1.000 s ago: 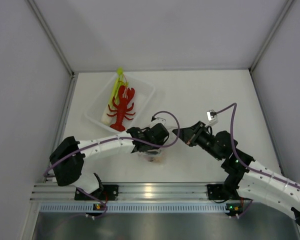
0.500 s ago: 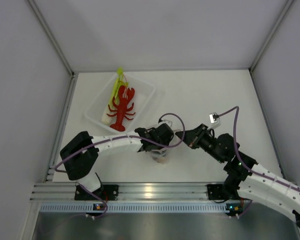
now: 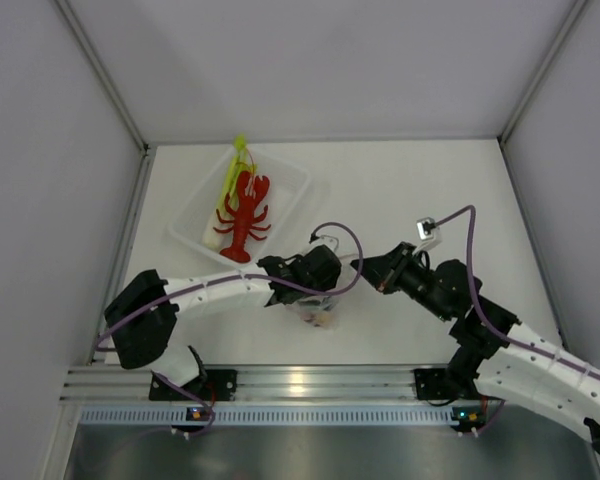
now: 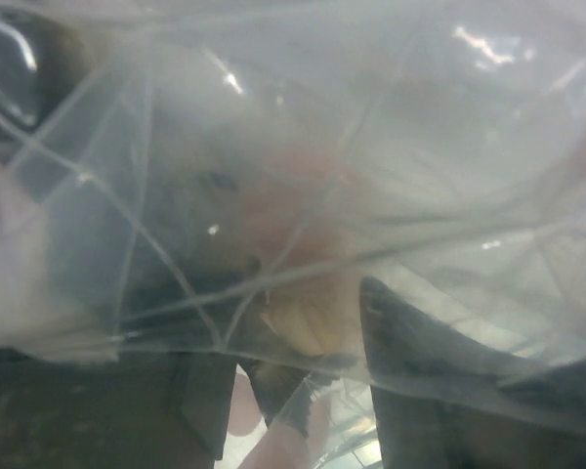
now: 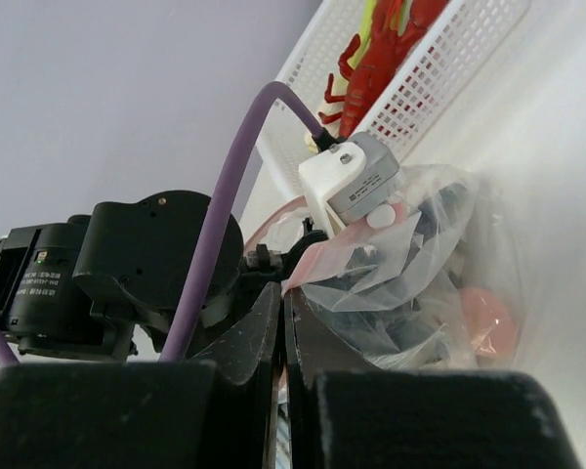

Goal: Open the zip-top bag and remove the fake food
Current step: Pick up the fake vegetable from the zipper food storage bag.

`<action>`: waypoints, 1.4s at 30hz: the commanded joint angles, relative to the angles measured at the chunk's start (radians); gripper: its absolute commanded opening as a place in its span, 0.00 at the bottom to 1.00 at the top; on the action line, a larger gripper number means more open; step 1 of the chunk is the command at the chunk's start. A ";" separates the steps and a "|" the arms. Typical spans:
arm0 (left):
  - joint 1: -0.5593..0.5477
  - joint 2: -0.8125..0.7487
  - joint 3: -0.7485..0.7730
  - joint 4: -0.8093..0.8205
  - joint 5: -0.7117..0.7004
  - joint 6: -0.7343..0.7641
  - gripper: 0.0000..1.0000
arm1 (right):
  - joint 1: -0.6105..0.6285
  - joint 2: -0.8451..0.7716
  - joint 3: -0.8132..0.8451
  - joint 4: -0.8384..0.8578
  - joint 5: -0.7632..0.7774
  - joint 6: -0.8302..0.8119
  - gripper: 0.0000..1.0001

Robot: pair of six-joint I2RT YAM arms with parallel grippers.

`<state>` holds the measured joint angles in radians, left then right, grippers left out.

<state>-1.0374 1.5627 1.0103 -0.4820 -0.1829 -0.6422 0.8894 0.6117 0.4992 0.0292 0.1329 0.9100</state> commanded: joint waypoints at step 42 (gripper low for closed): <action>-0.041 0.138 0.070 0.079 0.094 -0.040 0.38 | 0.008 -0.029 0.220 -0.232 -0.049 -0.141 0.00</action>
<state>-1.0714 1.6749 1.0630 -0.4000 -0.1085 -0.6781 0.8898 0.5968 0.6640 -0.2718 0.0891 0.7799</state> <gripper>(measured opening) 0.392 0.005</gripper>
